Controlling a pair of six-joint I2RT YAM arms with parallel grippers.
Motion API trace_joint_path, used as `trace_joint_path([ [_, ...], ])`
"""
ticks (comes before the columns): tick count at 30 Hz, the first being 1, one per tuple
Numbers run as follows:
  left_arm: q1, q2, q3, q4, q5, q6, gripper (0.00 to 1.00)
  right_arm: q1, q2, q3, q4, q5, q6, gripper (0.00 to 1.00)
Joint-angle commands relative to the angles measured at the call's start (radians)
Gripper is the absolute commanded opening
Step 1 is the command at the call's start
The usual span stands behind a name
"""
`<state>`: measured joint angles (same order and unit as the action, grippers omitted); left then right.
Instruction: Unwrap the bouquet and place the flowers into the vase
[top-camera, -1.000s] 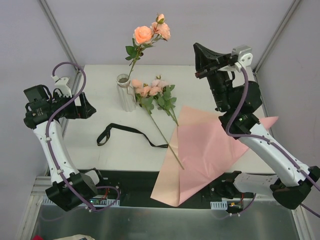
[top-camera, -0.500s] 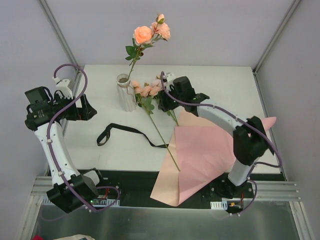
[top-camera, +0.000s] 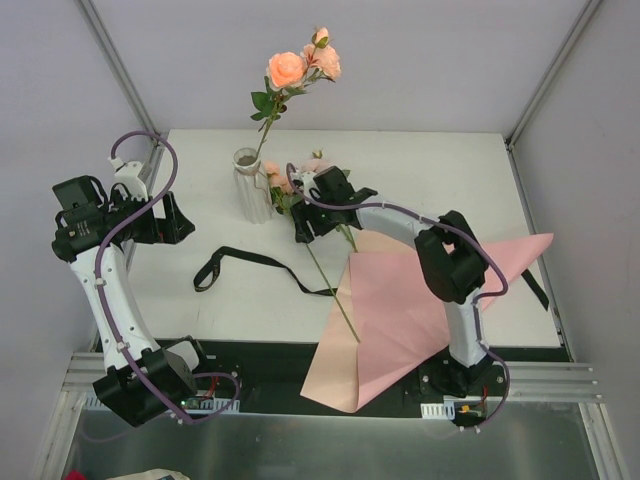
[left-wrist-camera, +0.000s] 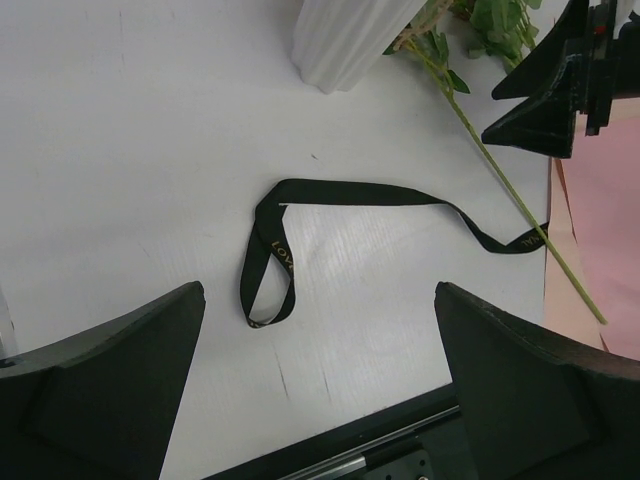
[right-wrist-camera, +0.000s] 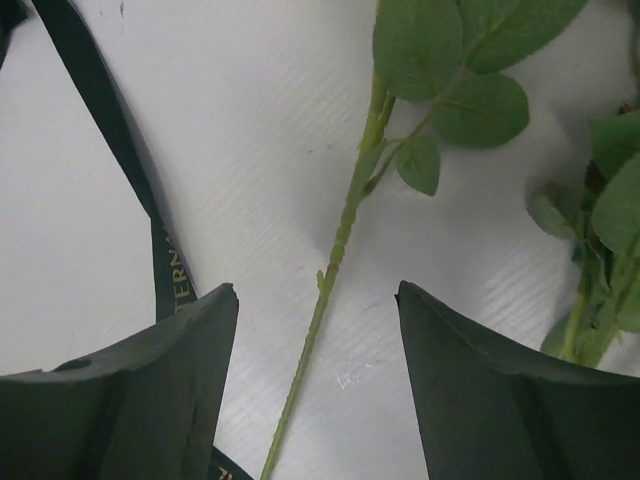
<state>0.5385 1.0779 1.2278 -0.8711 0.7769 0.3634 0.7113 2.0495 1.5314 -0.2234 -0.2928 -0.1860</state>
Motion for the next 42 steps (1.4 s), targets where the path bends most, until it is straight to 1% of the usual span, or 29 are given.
trace_joint_path([
  [1,0.009,-0.004,-0.010,0.007,0.021,0.034,0.99,0.037,0.058,0.073,-0.024,0.058,-0.027,0.67],
  [2,0.009,-0.003,-0.011,0.007,0.022,0.034,0.99,0.039,0.079,0.097,-0.034,0.075,-0.026,0.67],
  [3,0.009,-0.003,-0.013,0.007,0.022,0.037,0.99,0.045,0.087,0.107,-0.040,0.099,-0.015,0.64],
  [4,0.009,-0.003,-0.014,0.006,0.019,0.037,0.99,0.047,0.093,0.110,-0.040,0.162,-0.004,0.63],
  [7,0.009,-0.001,-0.017,0.007,0.024,0.042,0.99,0.057,0.113,0.125,-0.030,0.225,0.005,0.62],
  [11,0.009,0.001,-0.017,0.006,0.025,0.042,0.99,0.074,0.182,0.203,-0.109,0.273,-0.010,0.60],
  [14,0.011,-0.003,-0.016,0.007,0.025,0.039,0.99,0.085,0.210,0.239,-0.132,0.287,-0.015,0.55],
  [15,0.011,-0.004,-0.019,0.006,0.025,0.040,0.99,0.089,0.213,0.248,-0.137,0.334,-0.017,0.49],
  [16,0.012,-0.007,-0.021,0.006,0.024,0.040,0.99,0.093,0.218,0.251,-0.142,0.342,-0.024,0.47],
  [17,0.012,-0.009,-0.019,0.006,0.022,0.043,0.99,0.097,0.222,0.256,-0.143,0.351,-0.029,0.41],
  [19,0.017,-0.012,-0.022,0.006,0.022,0.043,0.99,0.102,0.228,0.266,-0.152,0.369,-0.035,0.36],
  [20,0.018,-0.010,-0.022,0.006,0.021,0.042,0.99,0.103,0.238,0.272,-0.159,0.374,-0.036,0.31],
  [22,0.020,-0.016,-0.021,0.007,0.021,0.043,0.99,0.111,0.241,0.273,-0.163,0.385,-0.041,0.27],
  [23,0.021,-0.016,-0.022,0.007,0.019,0.043,0.99,0.114,0.242,0.273,-0.165,0.391,-0.041,0.21],
  [25,0.021,-0.024,-0.022,0.006,0.018,0.045,0.99,0.117,0.236,0.266,-0.162,0.397,-0.041,0.13],
  [26,0.021,-0.026,-0.022,0.007,0.015,0.043,0.99,0.116,0.221,0.253,-0.159,0.402,-0.037,0.04],
  [27,0.023,-0.029,-0.021,0.004,0.013,0.045,0.99,0.116,0.209,0.243,-0.153,0.414,-0.027,0.01],
  [31,0.025,-0.029,-0.008,-0.002,0.005,0.045,0.99,0.108,0.103,0.178,-0.099,0.454,-0.012,0.01],
  [35,0.025,-0.026,0.004,-0.008,0.012,0.037,0.99,0.061,-0.096,0.063,-0.012,0.469,0.052,0.01],
  [36,0.025,-0.027,0.009,-0.006,0.010,0.035,0.99,0.045,-0.132,0.011,0.008,0.468,0.077,0.01],
  [37,0.025,-0.029,0.010,-0.008,0.015,0.031,0.99,0.030,-0.209,-0.031,0.069,0.459,0.139,0.01],
  [38,0.025,-0.030,0.012,-0.008,0.016,0.029,0.99,-0.002,-0.248,-0.071,0.111,0.448,0.172,0.01],
  [39,0.026,-0.033,0.012,-0.011,0.018,0.028,0.99,-0.016,-0.285,-0.144,0.183,0.439,0.206,0.01],
  [40,0.026,-0.035,0.013,-0.009,0.016,0.028,0.99,-0.030,-0.343,-0.172,0.214,0.429,0.276,0.01],
  [42,0.025,-0.039,0.015,-0.012,0.016,0.028,0.99,-0.071,-0.391,-0.232,0.295,0.384,0.339,0.01],
])
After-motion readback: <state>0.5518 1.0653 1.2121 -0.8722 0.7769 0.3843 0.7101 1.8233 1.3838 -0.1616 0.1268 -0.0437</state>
